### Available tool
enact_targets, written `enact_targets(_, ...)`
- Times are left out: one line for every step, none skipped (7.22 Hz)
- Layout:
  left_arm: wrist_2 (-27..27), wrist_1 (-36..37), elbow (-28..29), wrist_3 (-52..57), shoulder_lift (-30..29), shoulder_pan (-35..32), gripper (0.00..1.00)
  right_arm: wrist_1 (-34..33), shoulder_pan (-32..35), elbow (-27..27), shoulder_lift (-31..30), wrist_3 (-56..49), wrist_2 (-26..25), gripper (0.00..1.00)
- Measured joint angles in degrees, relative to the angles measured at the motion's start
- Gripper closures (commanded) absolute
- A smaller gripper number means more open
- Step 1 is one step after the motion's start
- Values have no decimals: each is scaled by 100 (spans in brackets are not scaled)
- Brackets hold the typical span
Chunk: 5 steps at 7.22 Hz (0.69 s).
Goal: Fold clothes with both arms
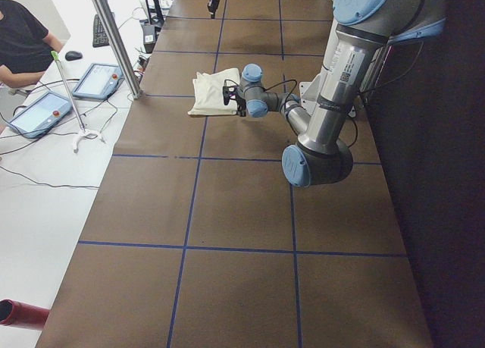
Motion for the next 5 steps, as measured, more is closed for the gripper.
enact_targets(-12,4,-455,353,434,-127,100,-164,14,362,-281,-100,-4,100)
enact_targets(-50,-3,-807,801,855,-352,100,-236,68,726,-659,-337,-6,100)
enact_targets(-283,-22,-1002,1253,1197,-701,100,-250,180,997,-1065,-733,-7,100)
enact_targets(-720,-44,-1154,1825,1580,-1183,100,-240,328,1133,-1437,-1288,-7,100)
enact_targets(-1163,-57,-1296,2553,2007,-1733,100,-246,523,1164,-1718,-1881,-7,100)
